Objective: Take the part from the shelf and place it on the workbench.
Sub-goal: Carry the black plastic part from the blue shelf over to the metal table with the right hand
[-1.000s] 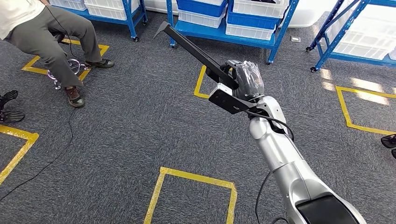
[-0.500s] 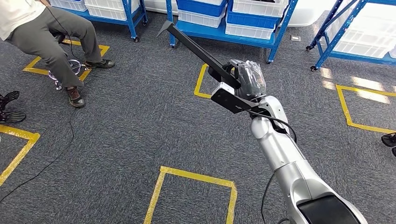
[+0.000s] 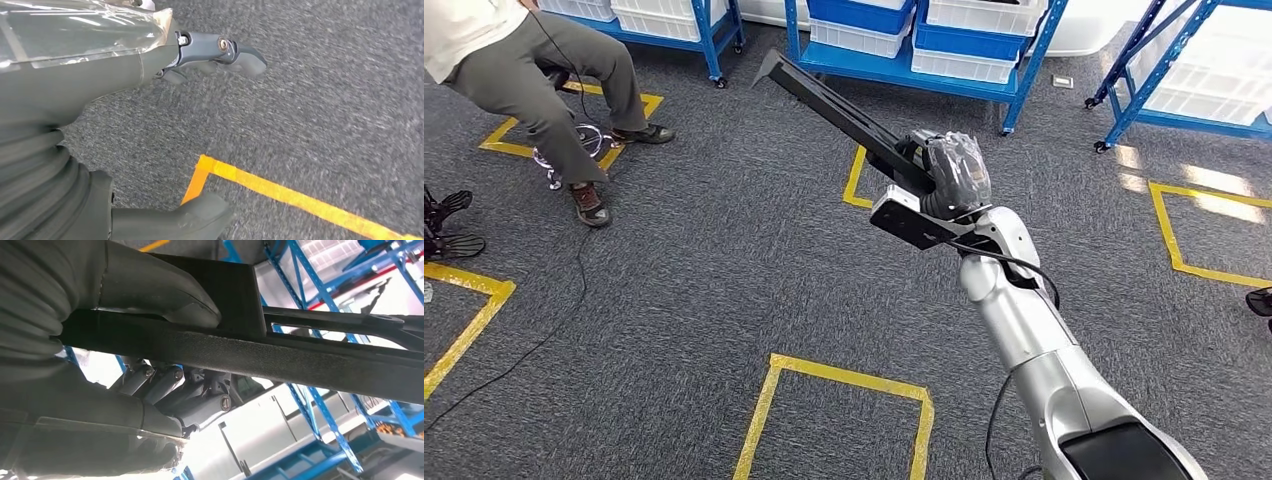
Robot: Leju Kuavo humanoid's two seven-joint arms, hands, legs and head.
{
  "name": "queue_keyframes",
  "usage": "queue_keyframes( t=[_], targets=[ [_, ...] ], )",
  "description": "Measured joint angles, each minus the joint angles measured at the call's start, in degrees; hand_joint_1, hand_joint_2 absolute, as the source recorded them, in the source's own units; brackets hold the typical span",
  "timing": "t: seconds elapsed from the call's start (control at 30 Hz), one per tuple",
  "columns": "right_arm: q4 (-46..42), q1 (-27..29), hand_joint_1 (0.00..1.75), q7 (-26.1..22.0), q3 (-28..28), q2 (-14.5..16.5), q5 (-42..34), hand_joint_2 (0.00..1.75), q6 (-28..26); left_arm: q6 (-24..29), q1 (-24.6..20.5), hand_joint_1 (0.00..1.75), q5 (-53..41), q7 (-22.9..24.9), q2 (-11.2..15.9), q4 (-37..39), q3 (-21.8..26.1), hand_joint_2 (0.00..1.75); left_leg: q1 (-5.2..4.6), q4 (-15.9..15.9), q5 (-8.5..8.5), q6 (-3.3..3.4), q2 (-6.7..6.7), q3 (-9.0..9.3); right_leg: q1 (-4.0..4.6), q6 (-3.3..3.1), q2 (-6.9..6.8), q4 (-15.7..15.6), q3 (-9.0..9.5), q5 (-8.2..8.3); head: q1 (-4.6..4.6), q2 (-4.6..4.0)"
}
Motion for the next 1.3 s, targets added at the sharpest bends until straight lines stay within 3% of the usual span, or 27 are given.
queue_keyframes(
  t=[0.07,0.13,0.2,0.3,0.33,0.37,0.47,0.53,0.6,0.73,0.87,0.93,1.3],
  targets=[
    [-0.2,0.5,1.71,0.0,0.0,-0.2,0.1,1.75,0.0,0.0,0.0,0.00,-0.2,0.2,-0.1,0.0,0.0,1.75,0.12,0.1,0.22,-0.38,-0.42,-0.18,-0.12,0.79,0.01,-3.1,1.81,1.48,0.03,0.00],
    [-0.5,0.6,1.71,0.0,0.0,-0.4,0.1,1.75,0.0,-0.1,0.0,0.00,-0.4,0.5,-0.1,0.0,0.0,1.75,0.22,0.3,0.40,-1.04,-0.79,-0.42,-0.33,1.46,0.33,-10.9,5.91,4.22,0.06,0.00],
    [-0.9,0.6,1.71,0.1,0.0,-0.4,0.1,1.75,0.0,-0.1,0.0,0.00,-0.5,0.7,-0.1,0.0,0.0,1.75,0.08,0.6,0.57,-1.87,-1.03,-0.72,-0.23,0.91,0.72,-15.2,8.00,5.81,-0.02,0.00],
    [-1.2,0.9,1.71,0.2,0.0,-0.5,0.2,1.75,0.0,-0.1,0.1,0.00,-0.6,0.9,-0.1,0.0,0.0,1.75,0.16,0.0,1.12,-2.93,-1.13,-0.85,0.21,-0.71,0.73,-15.4,7.72,6.49,-0.08,0.00],
    [-1.3,0.9,1.71,0.2,0.0,-0.6,0.2,1.75,0.0,-0.1,0.2,0.00,-0.6,0.9,-0.1,0.0,0.0,1.75,0.25,-0.3,1.29,-2.85,-1.09,-0.86,0.17,-1.04,0.74,-15.5,7.59,6.69,-0.08,0.00],
    [-1.5,0.9,1.71,0.2,0.0,-0.6,0.2,1.75,0.0,-0.1,0.2,0.00,-0.6,1.0,-0.1,0.0,0.0,1.75,0.29,-0.5,1.43,-2.43,-1.04,-0.87,0.05,-1.28,0.77,-15.6,7.52,6.89,-0.18,0.00],
    [-1.7,1.1,1.71,0.3,0.0,-0.6,0.3,1.75,0.0,-0.1,0.2,0.00,-0.6,1.0,-0.1,0.0,0.0,1.75,0.35,-0.6,1.86,-0.29,-0.93,-0.92,0.22,-1.74,0.86,-15.7,7.31,7.22,-0.37,0.00],
    [-1.7,1.1,1.71,0.3,0.0,-0.7,0.3,1.75,0.0,-0.1,0.2,0.00,-0.7,0.9,-0.1,0.0,0.0,1.75,0.39,-0.7,2.08,0.26,-0.90,-0.95,0.41,-1.90,0.87,-15.6,7.25,7.31,-0.39,0.00],
    [-1.7,1.1,1.71,0.3,-0.1,-0.7,0.3,1.75,0.0,-0.1,0.2,0.00,-0.8,0.9,-0.1,0.0,0.0,1.75,0.49,-0.7,2.18,0.31,-0.88,-0.95,0.60,-1.94,0.87,-15.6,7.22,7.34,-0.39,0.00],
    [-1.8,1.1,1.71,0.3,-0.1,-0.8,0.5,1.75,0.0,-0.1,0.2,0.00,-1.1,0.9,-0.1,0.0,0.0,1.75,0.62,-0.7,2.28,-0.36,-0.87,-0.97,0.89,-2.00,0.86,-15.6,7.16,7.30,-0.37,0.00],
    [-1.9,1.1,1.71,0.3,-0.1,-0.9,0.9,1.75,0.0,-0.1,0.2,0.00,-1.2,0.9,-0.2,0.0,0.0,1.75,0.76,-0.9,2.16,-2.87,-0.84,-1.00,0.94,-2.06,0.85,-15.5,6.97,7.25,-0.36,0.00],
    [-1.9,1.1,1.71,0.3,-0.1,-0.9,1.0,1.75,0.0,-0.1,0.2,0.00,-1.2,0.9,-0.2,0.0,0.0,1.75,0.73,-1.0,2.11,-3.46,-0.84,-1.08,0.94,-2.06,0.85,-15.5,6.87,7.24,-0.34,0.00],
    [-1.9,1.1,1.71,0.2,-0.1,-0.9,1.2,1.75,0.0,0.0,0.1,0.00,-1.5,0.0,-0.3,0.0,0.0,1.75,0.05,-0.7,2.10,-3.45,-0.86,-1.59,0.54,-1.96,0.81,-15.6,6.44,7.31,-0.34,0.00]
  ],
)
